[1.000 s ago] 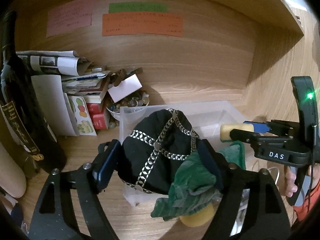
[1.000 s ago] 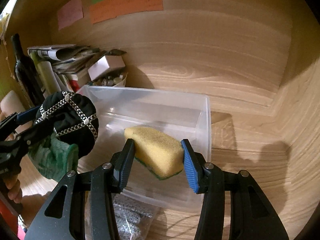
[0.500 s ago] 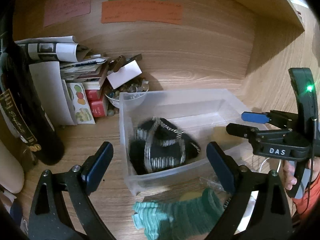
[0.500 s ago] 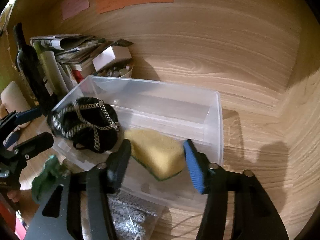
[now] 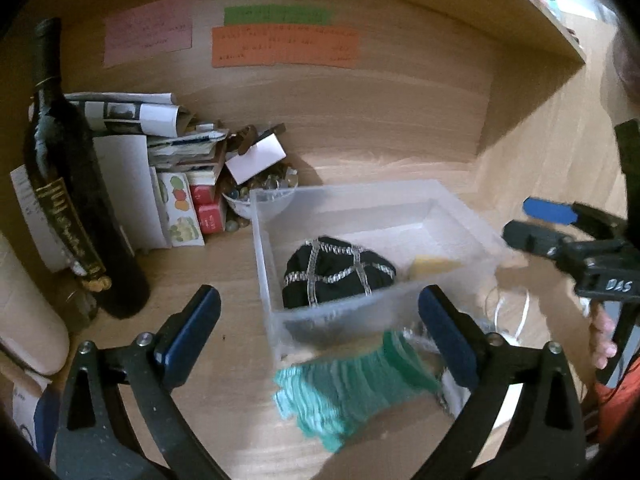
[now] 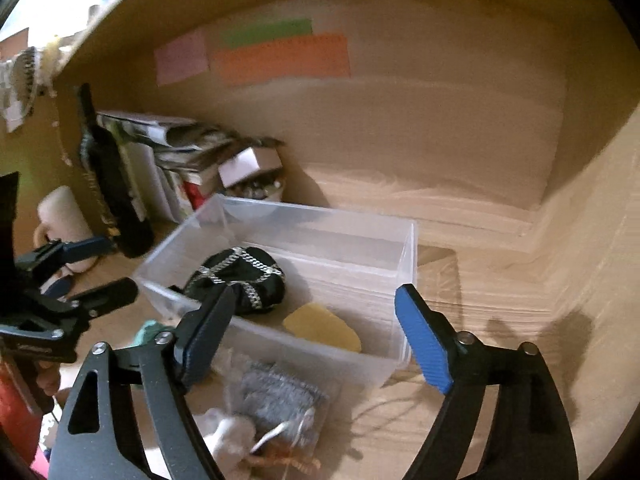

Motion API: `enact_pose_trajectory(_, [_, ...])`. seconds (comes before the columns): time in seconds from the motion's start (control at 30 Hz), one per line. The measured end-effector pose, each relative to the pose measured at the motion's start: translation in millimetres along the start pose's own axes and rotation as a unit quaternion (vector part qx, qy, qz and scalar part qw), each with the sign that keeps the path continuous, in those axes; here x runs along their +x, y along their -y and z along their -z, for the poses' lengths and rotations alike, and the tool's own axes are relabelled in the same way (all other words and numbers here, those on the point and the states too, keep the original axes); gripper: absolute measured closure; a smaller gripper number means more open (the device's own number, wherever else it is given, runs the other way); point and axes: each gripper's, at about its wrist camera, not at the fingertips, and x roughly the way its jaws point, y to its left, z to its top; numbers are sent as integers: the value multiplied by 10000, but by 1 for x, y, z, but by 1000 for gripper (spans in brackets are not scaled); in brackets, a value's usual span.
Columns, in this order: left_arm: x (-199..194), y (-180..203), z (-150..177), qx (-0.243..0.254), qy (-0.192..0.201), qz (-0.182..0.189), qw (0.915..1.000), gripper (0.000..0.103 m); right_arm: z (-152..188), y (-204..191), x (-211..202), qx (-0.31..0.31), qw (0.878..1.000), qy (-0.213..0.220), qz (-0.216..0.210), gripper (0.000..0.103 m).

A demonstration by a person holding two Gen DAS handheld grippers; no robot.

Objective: Organize soft objects
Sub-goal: 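Grasp the green striped sock with left tool while right tool grasps white cloth, then lower sock into the box with left tool while right tool drops white cloth in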

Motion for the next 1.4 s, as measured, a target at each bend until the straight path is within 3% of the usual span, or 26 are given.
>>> enact_pose_trajectory(0.23, [-9, 9, 33, 43, -246, 132, 9996, 2, 26, -15, -22, -136, 9999, 86, 47, 22])
enact_pose_trajectory(0.43, [-1, 11, 56, -41, -435, 190, 9989, 3, 55, -27, -24, 87, 9996, -95, -242, 22])
enact_pose_trajectory(0.5, [3, 8, 60, -142, -523, 265, 9982, 11, 65, -33, -22, 87, 9994, -191, -269, 22])
enact_pose_trajectory(0.57, [9, 7, 62, -196, -652, 355, 9970, 26, 73, -37, -18, 104, 9989, -302, -339, 22])
enact_pose_trajectory(0.63, [12, 6, 64, -240, -689, 387, 9966, 31, 79, -40, -13, 153, 9980, -419, -442, 23])
enact_pose_trajectory(0.7, [15, 4, 65, -277, -695, 422, 9963, 37, 85, -45, -8, 149, 9969, -561, -534, 33])
enact_pose_trajectory(0.8, [18, 5, 67, -260, -713, 510, 9958, 53, 93, -50, -1, 132, 9952, -729, -642, 47])
enact_pose_trajectory(0.87, [20, 4, 69, -307, -775, 586, 9948, 69, 96, -51, 4, 167, 9942, -823, -671, 60])
enact_pose_trajectory(1.0, [15, 0, 67, -398, -697, 654, 9946, 88, 98, -48, 6, 249, 9938, -826, -700, 81])
enact_pose_trajectory(1.4, [-26, 5, 47, -270, -42, 533, 9982, 91, 69, -43, -34, 147, 9979, -3, -632, 86])
